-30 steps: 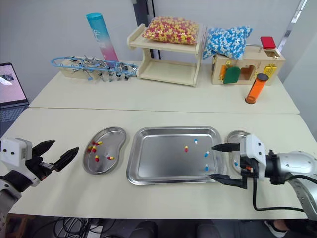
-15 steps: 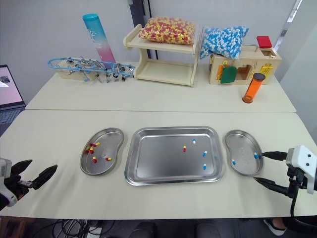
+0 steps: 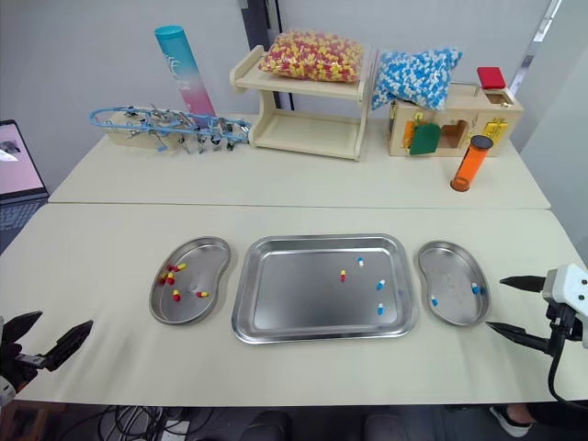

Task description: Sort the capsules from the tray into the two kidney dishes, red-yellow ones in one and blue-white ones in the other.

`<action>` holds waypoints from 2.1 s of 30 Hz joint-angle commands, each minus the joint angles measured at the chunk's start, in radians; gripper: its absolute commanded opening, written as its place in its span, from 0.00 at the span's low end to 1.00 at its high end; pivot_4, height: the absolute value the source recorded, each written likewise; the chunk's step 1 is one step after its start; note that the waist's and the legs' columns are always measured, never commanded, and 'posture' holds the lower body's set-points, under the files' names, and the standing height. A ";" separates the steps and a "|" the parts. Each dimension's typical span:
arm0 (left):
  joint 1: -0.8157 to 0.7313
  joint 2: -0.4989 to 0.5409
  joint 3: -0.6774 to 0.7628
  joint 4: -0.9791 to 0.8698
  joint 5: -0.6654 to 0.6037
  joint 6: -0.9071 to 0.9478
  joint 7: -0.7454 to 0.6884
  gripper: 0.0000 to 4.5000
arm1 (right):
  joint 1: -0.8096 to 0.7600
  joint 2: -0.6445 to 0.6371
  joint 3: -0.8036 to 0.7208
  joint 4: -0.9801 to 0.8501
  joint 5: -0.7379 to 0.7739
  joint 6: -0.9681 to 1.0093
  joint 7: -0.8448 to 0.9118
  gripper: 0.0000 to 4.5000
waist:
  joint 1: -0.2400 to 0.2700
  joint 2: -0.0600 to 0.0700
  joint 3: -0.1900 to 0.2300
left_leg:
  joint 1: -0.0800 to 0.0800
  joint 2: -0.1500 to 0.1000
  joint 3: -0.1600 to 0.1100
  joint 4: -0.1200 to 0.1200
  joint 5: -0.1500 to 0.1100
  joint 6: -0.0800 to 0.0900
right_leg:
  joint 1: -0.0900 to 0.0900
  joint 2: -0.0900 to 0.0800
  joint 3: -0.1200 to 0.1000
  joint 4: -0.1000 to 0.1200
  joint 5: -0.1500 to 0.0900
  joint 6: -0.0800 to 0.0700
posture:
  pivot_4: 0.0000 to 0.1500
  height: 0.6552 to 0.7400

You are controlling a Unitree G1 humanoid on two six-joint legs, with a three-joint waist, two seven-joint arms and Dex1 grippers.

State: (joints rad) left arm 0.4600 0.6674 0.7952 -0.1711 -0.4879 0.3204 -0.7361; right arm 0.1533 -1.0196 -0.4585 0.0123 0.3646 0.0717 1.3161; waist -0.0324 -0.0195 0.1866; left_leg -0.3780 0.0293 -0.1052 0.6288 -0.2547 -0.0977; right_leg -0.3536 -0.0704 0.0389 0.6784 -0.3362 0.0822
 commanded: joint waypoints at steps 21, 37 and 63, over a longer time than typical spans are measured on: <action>-0.263 0.227 -0.236 -0.250 -0.129 0.128 -0.187 1.00 | -0.024 0.001 0.029 -0.127 0.064 0.038 -0.015 1.00 | 0.001 0.000 0.000 | 0.000 0.000 0.000 0.000 0.000 0.000 | 0.000 0.000 0.000 0.000 0.000 0.000 | 1.00 1.00; -0.679 0.032 -0.721 -0.304 -0.130 0.294 -0.034 1.00 | -0.020 0.070 0.053 -0.525 0.228 0.299 -0.194 1.00 | 0.003 0.000 0.000 | -0.001 0.000 -0.001 0.001 0.000 0.000 | 0.000 0.000 -0.001 0.001 0.000 0.000 | 1.00 1.00; -1.025 -0.338 -1.165 0.235 0.285 0.132 -0.026 0.76 | 0.013 0.105 0.099 -0.630 0.239 0.355 -0.262 1.00 | 0.004 0.000 0.000 | -0.002 -0.001 -0.001 0.002 0.000 0.000 | 0.000 0.000 -0.001 0.000 0.000 0.001 | 1.00 1.00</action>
State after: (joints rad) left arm -0.5469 0.3425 -0.3593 0.0449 -0.2313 0.4605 -0.7735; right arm 0.1680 -0.9183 -0.3474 -0.5867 0.5824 0.4252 1.0626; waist -0.0288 -0.0195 0.1868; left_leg -0.3795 0.0283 -0.1063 0.6310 -0.2544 -0.0980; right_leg -0.3534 -0.0702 0.0379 0.6785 -0.3357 0.0830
